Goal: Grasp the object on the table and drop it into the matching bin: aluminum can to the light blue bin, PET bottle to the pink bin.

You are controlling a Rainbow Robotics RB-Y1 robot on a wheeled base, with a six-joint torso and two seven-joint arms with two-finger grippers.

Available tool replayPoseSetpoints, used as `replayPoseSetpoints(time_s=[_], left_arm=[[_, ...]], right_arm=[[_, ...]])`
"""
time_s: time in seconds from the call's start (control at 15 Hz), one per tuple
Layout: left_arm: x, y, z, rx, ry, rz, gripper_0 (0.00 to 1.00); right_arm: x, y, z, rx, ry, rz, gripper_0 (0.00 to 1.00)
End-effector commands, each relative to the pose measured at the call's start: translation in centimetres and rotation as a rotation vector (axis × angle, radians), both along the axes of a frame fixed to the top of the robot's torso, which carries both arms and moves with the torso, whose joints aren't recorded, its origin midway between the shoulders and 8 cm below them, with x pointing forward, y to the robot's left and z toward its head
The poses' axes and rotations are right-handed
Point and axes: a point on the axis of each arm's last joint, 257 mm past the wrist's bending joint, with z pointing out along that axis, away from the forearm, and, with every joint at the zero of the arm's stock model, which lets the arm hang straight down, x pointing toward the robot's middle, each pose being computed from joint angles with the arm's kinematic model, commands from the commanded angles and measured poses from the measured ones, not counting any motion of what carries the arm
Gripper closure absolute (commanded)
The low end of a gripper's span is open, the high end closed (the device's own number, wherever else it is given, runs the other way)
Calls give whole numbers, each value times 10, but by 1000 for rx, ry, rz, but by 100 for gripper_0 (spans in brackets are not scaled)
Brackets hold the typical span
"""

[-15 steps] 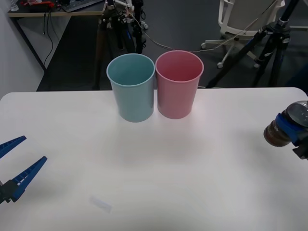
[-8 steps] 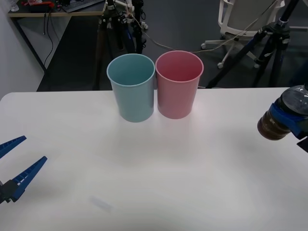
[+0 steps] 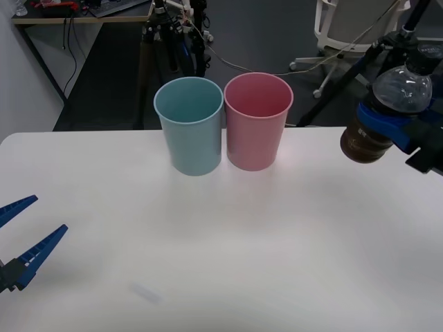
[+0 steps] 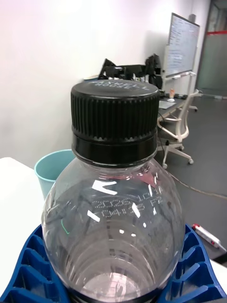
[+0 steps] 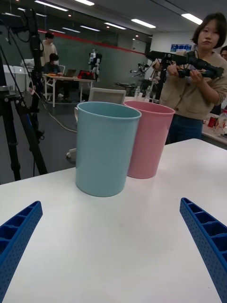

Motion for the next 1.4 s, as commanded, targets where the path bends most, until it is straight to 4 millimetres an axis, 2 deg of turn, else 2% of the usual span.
replayPoseSetpoints(time_s=[0.07, 0.73, 1.0, 1.4], left_arm=[[0, 0, 0, 0, 0, 0, 0], [0, 0, 0, 0, 0, 0, 0], [0, 0, 0, 0, 0, 0, 0], [0, 0, 0, 0, 0, 0, 0]], right_arm=[[24, 21, 10, -5, -12, 45, 100], [142, 94, 27, -9, 17, 110, 100], [174, 110, 25, -26, 17, 96, 100], [208, 124, 9, -9, 23, 60, 100]])
